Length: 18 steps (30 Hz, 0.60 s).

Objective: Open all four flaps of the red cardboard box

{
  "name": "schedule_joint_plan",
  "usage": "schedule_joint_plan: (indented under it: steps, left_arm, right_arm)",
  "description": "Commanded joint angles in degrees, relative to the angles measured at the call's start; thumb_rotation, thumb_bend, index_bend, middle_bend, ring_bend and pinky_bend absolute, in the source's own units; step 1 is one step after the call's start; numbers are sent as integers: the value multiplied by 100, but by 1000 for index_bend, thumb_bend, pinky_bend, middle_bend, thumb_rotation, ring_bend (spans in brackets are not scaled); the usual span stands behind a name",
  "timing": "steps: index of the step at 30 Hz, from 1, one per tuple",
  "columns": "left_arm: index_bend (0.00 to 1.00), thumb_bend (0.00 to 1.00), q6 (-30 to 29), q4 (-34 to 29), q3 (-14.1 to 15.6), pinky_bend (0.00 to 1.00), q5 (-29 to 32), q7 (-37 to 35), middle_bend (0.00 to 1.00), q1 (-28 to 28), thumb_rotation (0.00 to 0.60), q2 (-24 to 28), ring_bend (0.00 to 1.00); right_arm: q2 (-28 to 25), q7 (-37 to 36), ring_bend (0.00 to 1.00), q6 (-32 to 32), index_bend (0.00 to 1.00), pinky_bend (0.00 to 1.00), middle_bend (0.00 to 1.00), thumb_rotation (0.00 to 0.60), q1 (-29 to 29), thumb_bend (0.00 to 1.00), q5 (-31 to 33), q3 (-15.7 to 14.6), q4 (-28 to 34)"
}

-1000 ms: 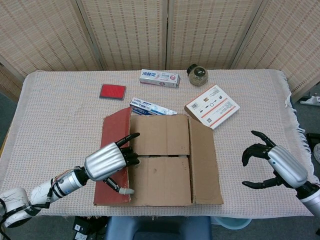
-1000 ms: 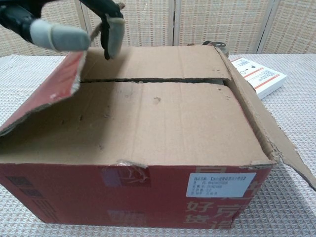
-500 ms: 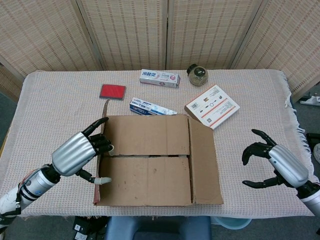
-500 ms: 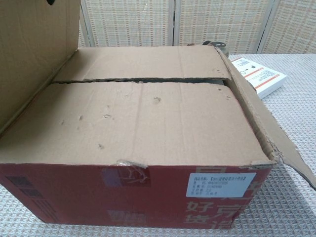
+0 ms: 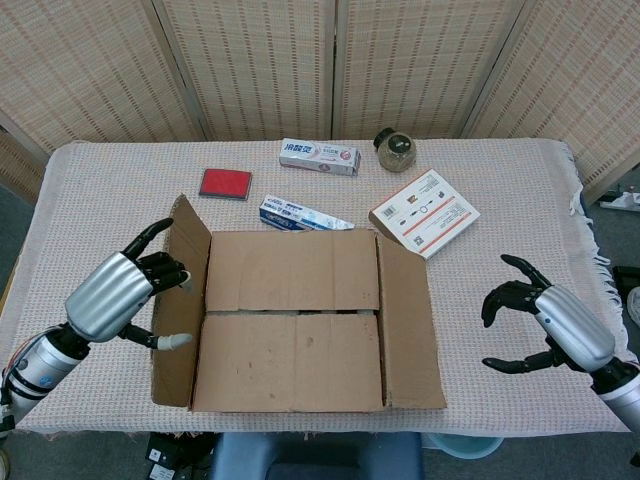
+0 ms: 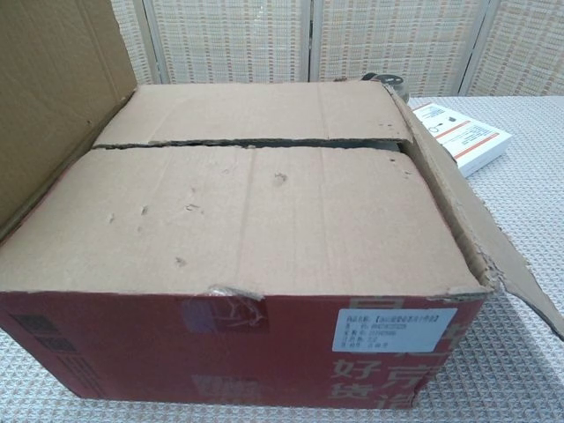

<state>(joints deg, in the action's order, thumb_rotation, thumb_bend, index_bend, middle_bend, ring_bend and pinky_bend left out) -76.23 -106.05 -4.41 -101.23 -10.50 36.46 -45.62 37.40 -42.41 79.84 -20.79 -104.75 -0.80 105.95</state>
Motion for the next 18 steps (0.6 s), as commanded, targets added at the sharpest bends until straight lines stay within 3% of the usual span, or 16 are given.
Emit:
schedule_joint_plan:
  steps: [1,15,18]
  left_arm:
    - [513,194,-16,69,-4,0,66,-22,552,-85,73,33,486]
    - [513,194,81,239,-85,0,510,-8,552,-363,73,77,486]
    - [506,194,186,219,-119,0,634,33,552,-367,71,16,480]
  right_arm:
    - [-5,0,380,-35,525,0,503,286,-23,81,16,15,16]
    - [14,-11,376,-266,525,0,500,289,-177,81,-11,63,9]
    - [-3,161,368,-421,525,0,490,341,-252,82,-24,76,52]
